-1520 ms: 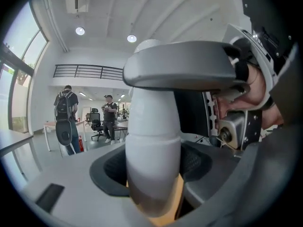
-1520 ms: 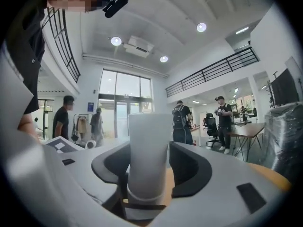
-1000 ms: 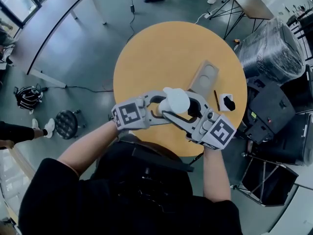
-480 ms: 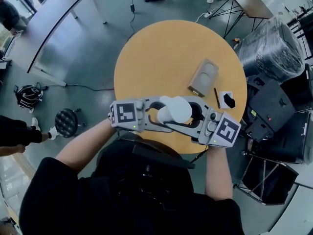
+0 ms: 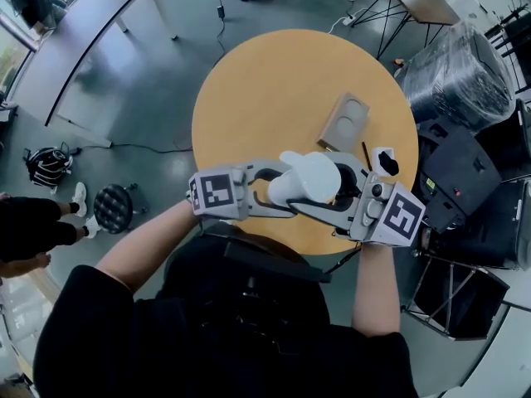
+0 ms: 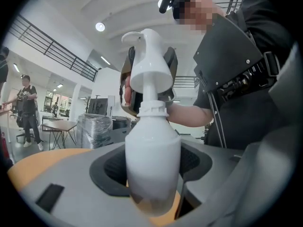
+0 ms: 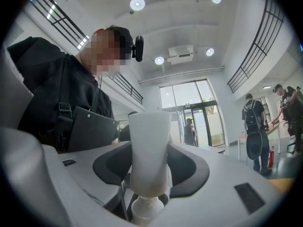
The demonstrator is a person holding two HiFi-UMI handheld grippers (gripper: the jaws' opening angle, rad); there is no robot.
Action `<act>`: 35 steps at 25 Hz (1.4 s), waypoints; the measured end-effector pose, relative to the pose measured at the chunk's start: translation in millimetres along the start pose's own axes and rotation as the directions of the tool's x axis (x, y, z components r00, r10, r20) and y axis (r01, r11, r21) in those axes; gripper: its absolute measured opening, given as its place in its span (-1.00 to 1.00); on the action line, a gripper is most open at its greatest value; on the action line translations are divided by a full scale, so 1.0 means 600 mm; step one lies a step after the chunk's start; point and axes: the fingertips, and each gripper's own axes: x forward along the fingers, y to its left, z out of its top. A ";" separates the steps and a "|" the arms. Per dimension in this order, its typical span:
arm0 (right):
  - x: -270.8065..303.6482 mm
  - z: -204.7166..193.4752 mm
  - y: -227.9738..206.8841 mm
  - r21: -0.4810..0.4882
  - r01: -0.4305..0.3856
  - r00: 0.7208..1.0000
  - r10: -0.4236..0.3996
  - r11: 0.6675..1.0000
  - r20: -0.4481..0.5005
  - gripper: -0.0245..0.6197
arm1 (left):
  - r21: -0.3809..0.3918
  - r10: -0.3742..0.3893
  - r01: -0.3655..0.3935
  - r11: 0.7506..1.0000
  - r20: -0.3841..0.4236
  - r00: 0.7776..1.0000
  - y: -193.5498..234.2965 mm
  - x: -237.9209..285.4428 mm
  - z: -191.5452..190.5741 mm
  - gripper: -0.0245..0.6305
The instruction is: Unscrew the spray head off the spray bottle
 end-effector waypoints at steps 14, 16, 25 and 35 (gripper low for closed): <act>-0.053 0.110 -0.014 -0.125 0.142 0.989 -0.135 0.982 0.059 -0.21 | 0.007 0.018 -0.018 1.000 -0.041 0.999 -0.009 0.033 -0.045 0.00; -0.069 0.128 -0.022 -0.149 0.165 0.985 -0.156 0.975 0.069 -0.21 | 0.005 0.035 -0.035 0.999 -0.045 0.998 -0.002 0.040 -0.047 0.00; -0.138 0.041 -0.085 -0.082 0.362 0.930 -0.366 0.928 -0.029 -0.21 | 0.016 0.165 -0.165 0.986 -0.009 0.986 0.039 0.041 -0.056 0.00; -0.179 -0.182 -0.178 0.077 0.525 0.834 -0.493 0.848 -0.249 -0.21 | 0.101 0.288 -0.289 0.952 0.019 0.957 0.128 0.032 -0.102 0.00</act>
